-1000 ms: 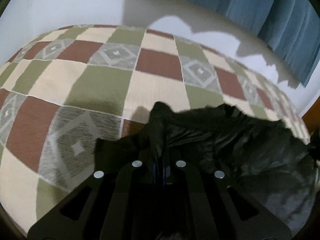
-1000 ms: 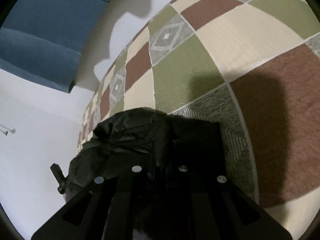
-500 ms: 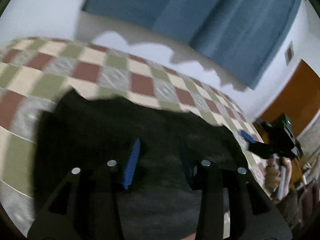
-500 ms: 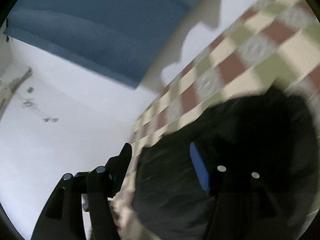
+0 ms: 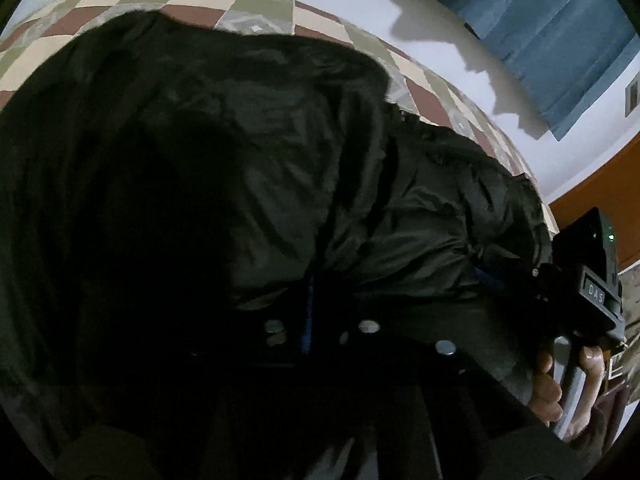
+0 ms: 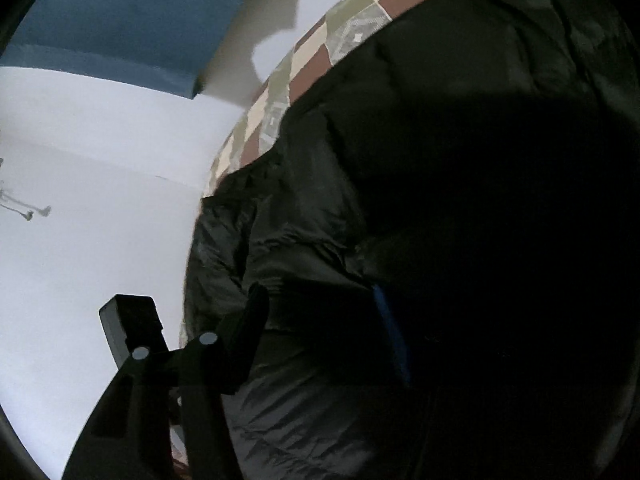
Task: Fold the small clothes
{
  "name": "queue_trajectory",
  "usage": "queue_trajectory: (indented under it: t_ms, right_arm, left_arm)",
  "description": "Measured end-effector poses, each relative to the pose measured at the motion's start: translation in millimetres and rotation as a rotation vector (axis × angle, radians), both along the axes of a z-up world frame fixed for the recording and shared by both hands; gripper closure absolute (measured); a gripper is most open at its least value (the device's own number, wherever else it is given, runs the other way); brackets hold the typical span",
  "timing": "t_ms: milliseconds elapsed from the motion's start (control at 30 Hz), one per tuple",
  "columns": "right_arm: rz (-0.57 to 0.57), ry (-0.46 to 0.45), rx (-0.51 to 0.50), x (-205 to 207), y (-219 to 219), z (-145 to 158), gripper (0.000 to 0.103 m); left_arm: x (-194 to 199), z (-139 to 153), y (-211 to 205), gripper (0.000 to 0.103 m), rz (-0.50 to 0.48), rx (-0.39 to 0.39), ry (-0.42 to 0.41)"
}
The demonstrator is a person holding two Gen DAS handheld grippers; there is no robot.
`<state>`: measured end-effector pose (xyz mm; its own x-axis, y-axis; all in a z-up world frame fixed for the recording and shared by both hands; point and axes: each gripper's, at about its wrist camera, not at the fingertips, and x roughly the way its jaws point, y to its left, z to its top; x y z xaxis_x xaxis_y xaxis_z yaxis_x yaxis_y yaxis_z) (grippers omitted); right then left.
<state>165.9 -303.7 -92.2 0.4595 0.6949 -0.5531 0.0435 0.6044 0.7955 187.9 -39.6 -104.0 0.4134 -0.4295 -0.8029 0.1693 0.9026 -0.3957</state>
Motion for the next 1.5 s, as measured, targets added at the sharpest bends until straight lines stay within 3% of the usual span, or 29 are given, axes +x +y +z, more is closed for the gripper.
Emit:
queue_trajectory:
  t_ms: [167,300,400,533,633,767,900,1133,1367,1500]
  right_arm:
    - [-0.003,-0.003,-0.018,-2,2,4,0.050]
    - [-0.007,-0.018,-0.052,-1,6,30,0.048]
    - [-0.004,-0.109,-0.032,-23,10,62,0.047]
    - [0.067,-0.163,0.020,-48,29,79,0.047]
    - [0.123,-0.133,0.037,-58,46,65,0.046]
    - [0.117,-0.039,0.014,-56,53,20,0.044]
    - [0.099,-0.024,-0.018,-50,56,1,0.055]
    - [0.085,-0.020,-0.028,-53,56,12,0.054]
    - [0.102,-0.108,-0.040,-95,56,46,0.050]
    - [0.104,-0.072,-0.030,-100,59,28,0.042]
  left_arm:
    - [-2,0,-1,0.098,-0.005,0.015,-0.019]
    - [-17,24,1,0.098,0.024,0.008,-0.067]
    - [-37,40,-1,0.090,0.026,0.008,-0.118]
    - [-63,49,-11,0.073,0.006,0.036,-0.171]
    - [-74,45,-18,0.069,0.002,0.091,-0.211]
    - [-72,31,-19,0.068,0.001,0.102,-0.189]
    - [-71,23,-22,0.068,-0.018,0.147,-0.185]
    - [-71,21,-23,0.068,-0.015,0.162,-0.191]
    - [-72,20,-23,0.068,-0.013,0.156,-0.191]
    - [-71,19,-23,0.068,-0.018,0.167,-0.194]
